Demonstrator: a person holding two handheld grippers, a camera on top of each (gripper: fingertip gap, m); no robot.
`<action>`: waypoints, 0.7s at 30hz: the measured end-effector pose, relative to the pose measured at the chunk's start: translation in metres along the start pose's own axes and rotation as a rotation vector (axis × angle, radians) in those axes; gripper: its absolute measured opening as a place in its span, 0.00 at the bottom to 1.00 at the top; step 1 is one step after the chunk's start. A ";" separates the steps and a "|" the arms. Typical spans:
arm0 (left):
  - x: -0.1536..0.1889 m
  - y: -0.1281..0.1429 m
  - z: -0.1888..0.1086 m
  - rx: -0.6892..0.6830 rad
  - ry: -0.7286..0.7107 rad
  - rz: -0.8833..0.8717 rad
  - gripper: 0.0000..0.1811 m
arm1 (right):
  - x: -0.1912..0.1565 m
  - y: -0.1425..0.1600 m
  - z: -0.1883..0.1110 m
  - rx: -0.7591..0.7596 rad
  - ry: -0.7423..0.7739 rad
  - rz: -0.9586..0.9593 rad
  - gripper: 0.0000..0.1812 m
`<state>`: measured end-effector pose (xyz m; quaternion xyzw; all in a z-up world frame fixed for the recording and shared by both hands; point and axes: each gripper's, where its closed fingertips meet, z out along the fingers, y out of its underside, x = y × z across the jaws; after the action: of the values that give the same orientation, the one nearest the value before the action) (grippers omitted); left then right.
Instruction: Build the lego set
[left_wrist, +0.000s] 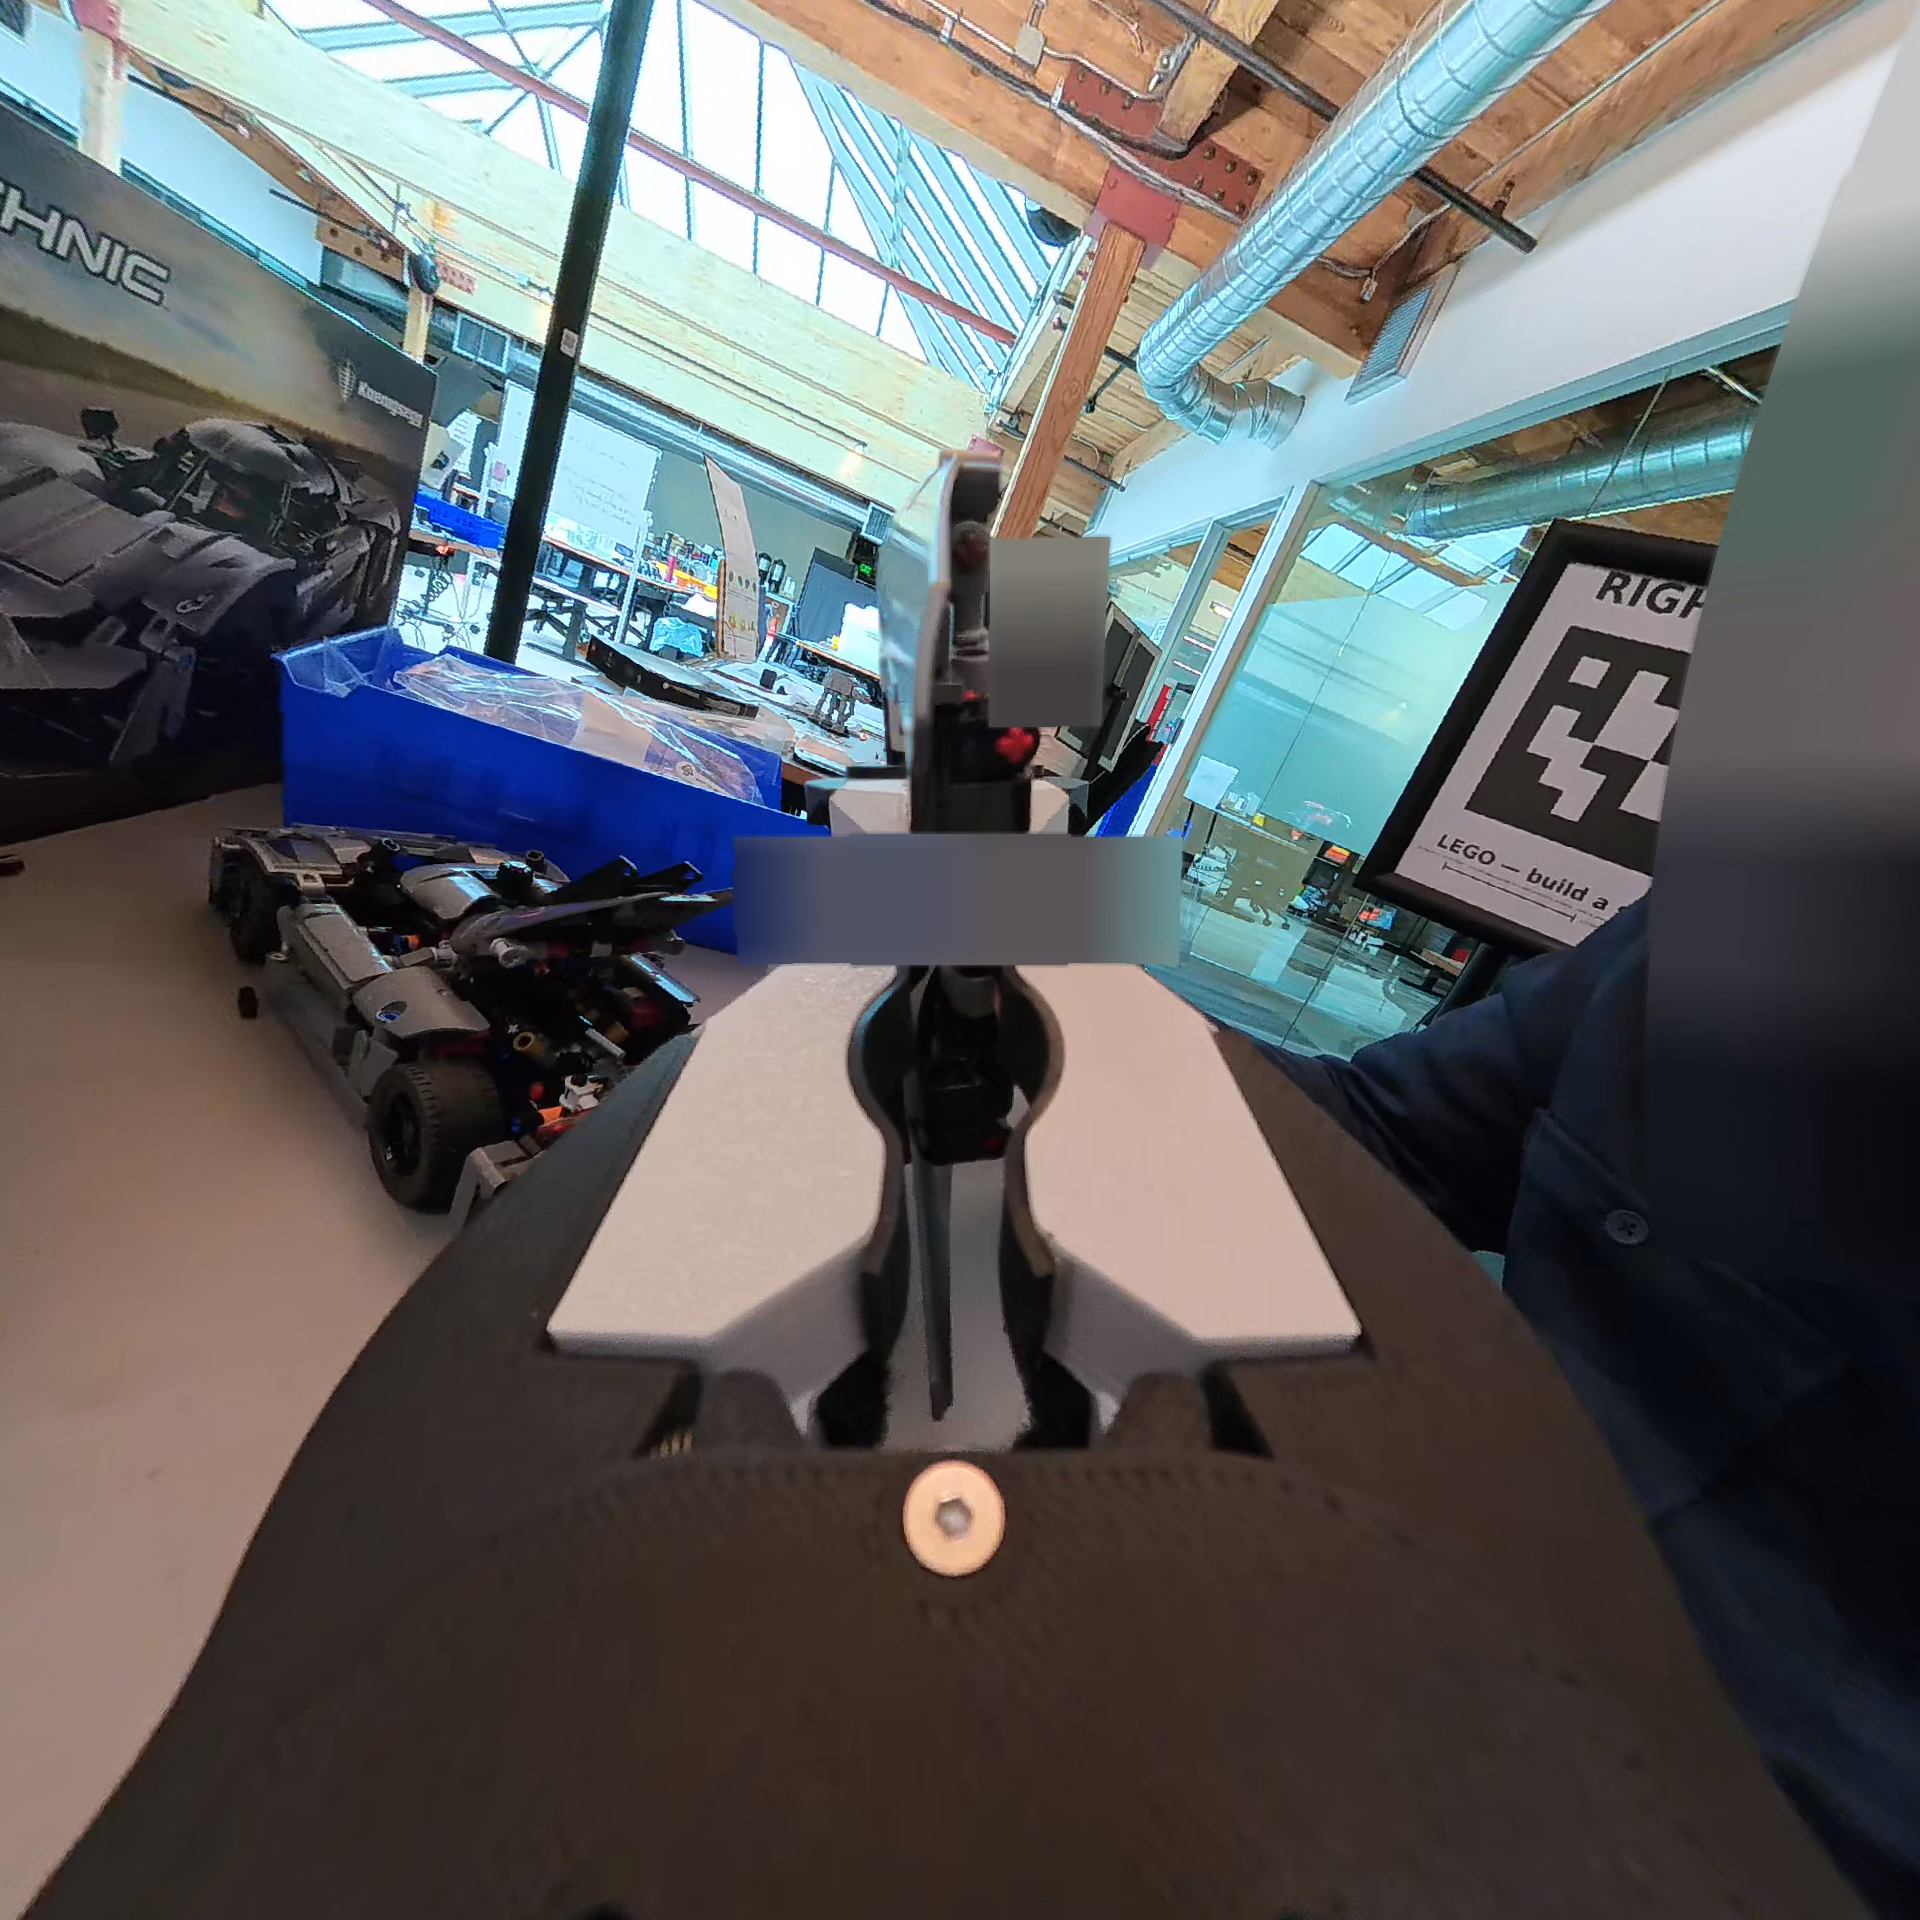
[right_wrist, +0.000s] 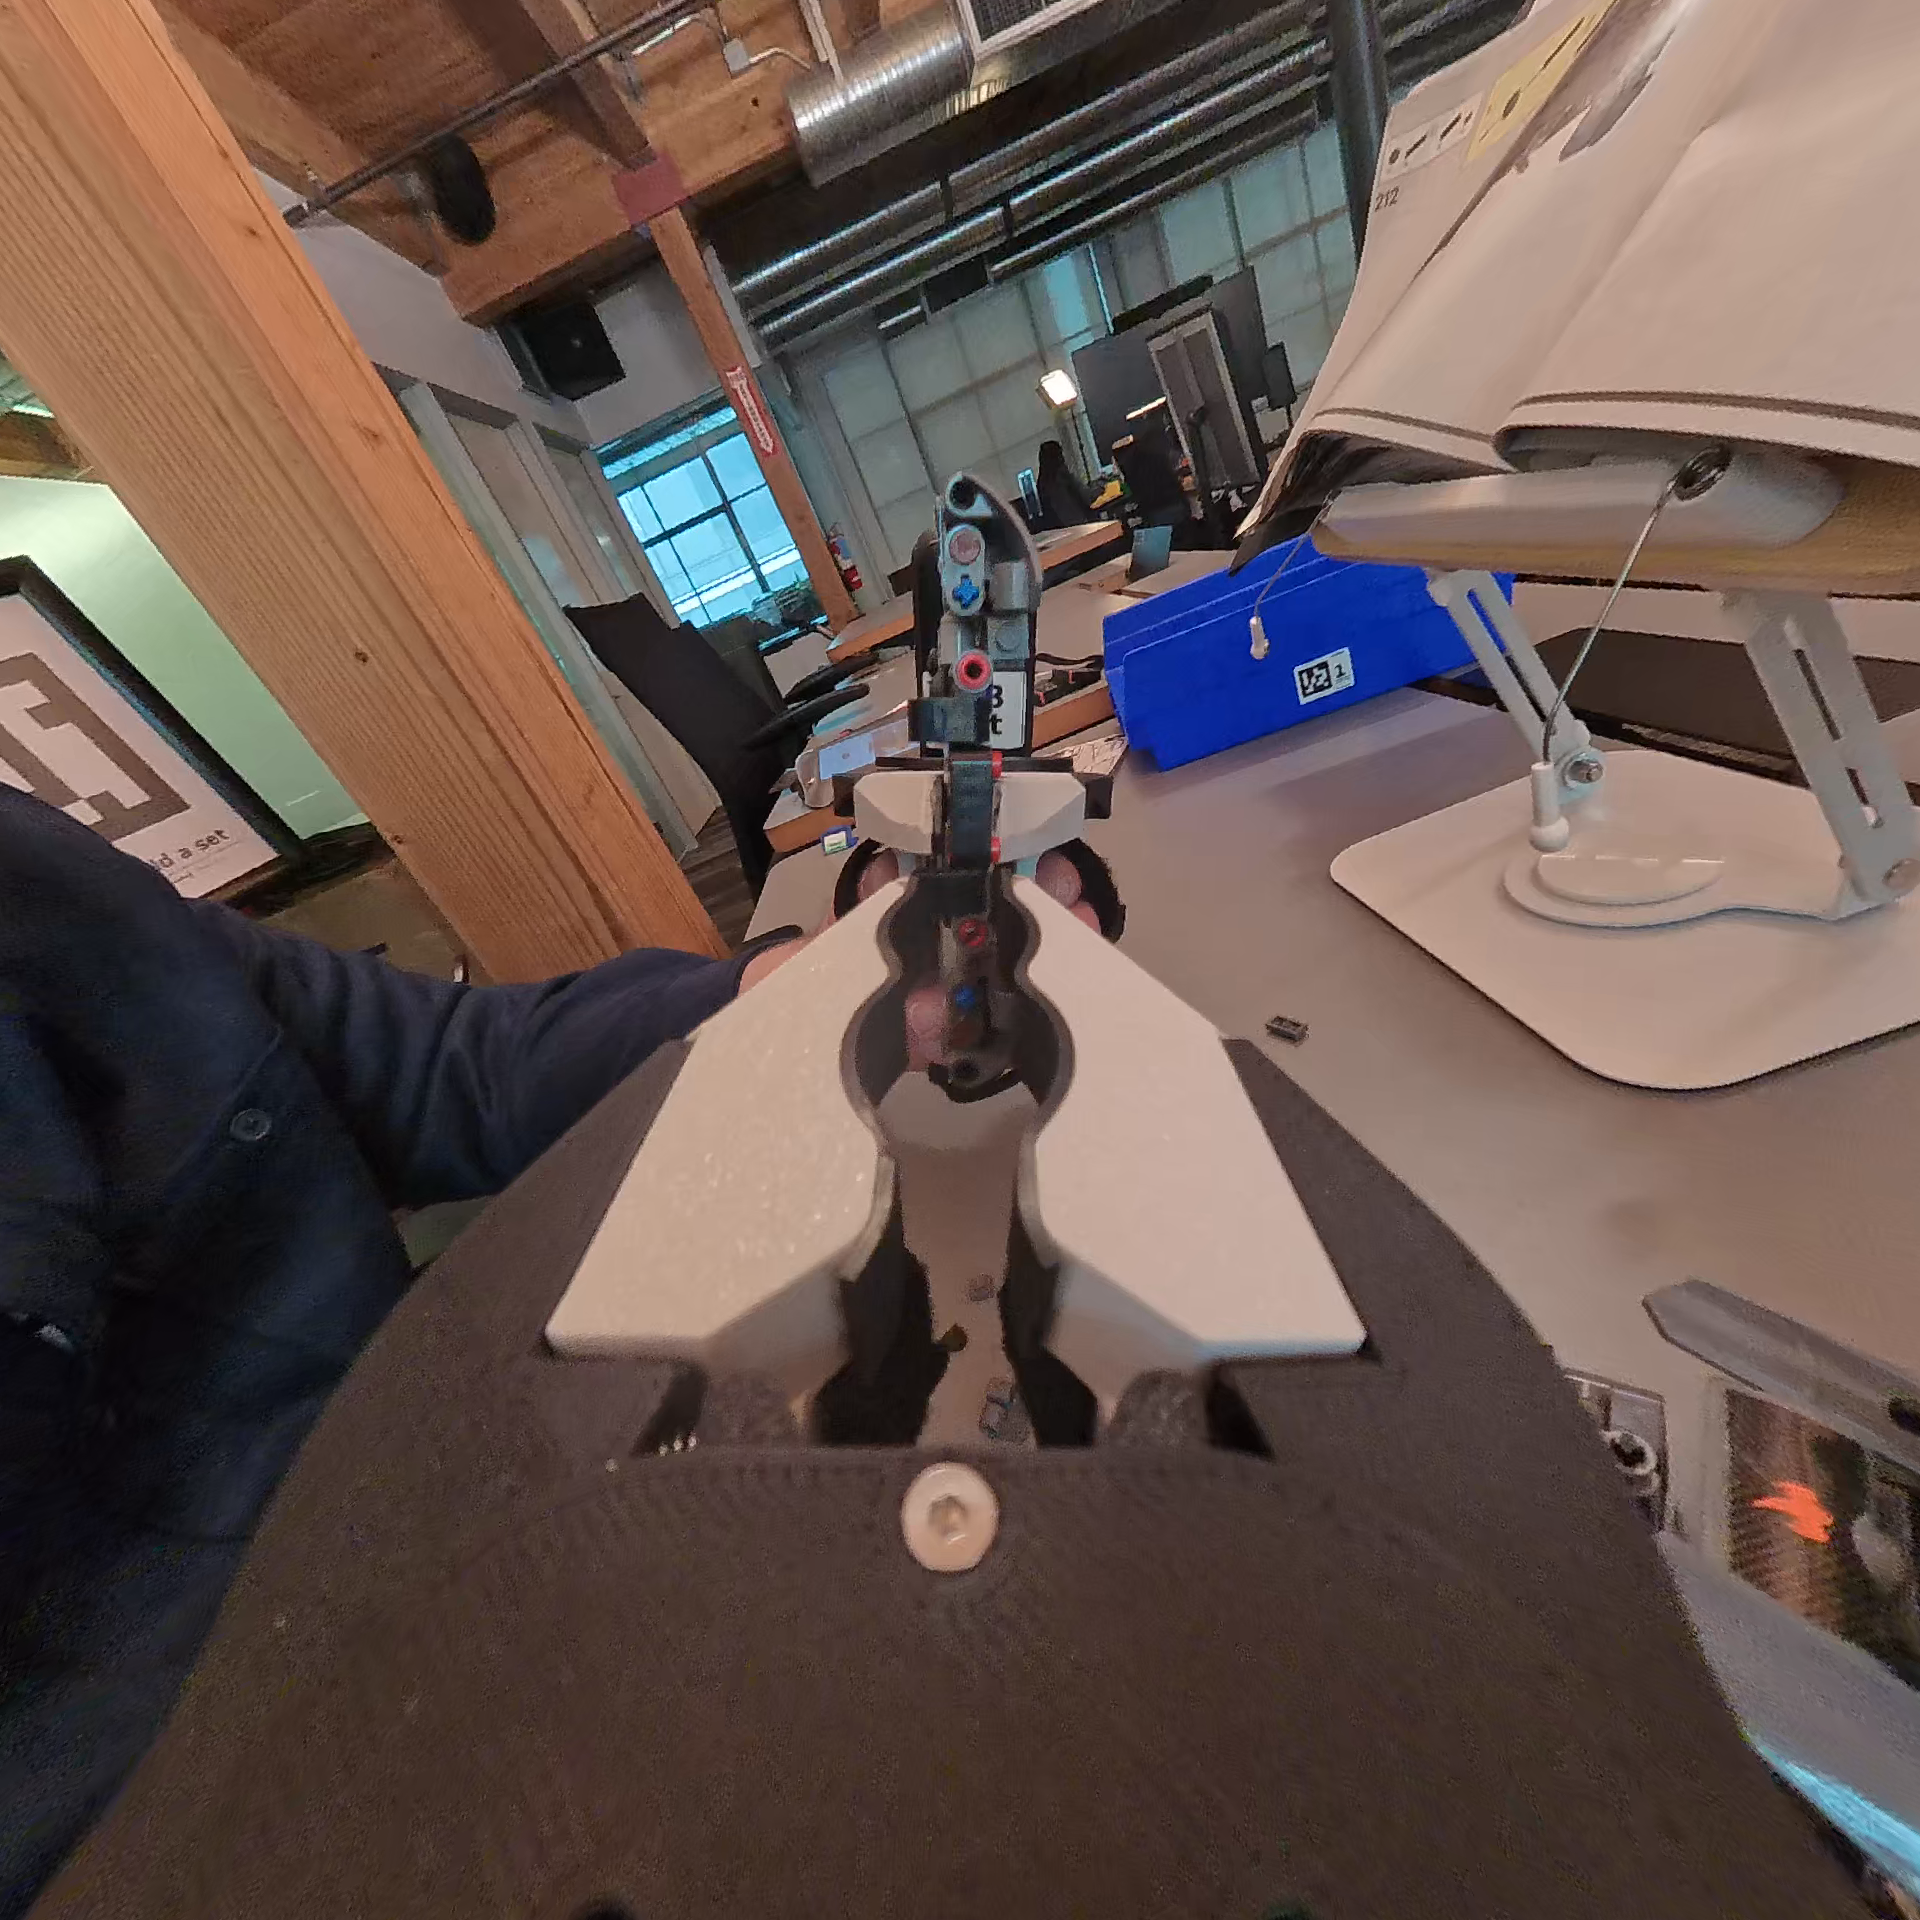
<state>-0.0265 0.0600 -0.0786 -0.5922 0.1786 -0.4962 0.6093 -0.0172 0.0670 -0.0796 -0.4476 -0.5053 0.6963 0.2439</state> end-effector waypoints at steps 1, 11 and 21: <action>0.000 0.000 0.000 0.002 0.002 -0.002 0.03 | -0.001 0.001 0.001 -0.004 -0.006 0.003 0.06; 0.000 -0.001 0.000 0.010 -0.007 0.000 0.04 | 0.000 0.009 0.003 -0.059 -0.005 0.007 0.09; 0.001 -0.004 0.002 0.047 -0.012 -0.002 0.03 | 0.001 0.015 0.008 -0.069 0.010 -0.006 0.07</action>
<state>-0.0257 0.0610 -0.0738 -0.5809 0.1625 -0.4973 0.6235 -0.0232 0.0582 -0.0934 -0.4577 -0.5290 0.6756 0.2327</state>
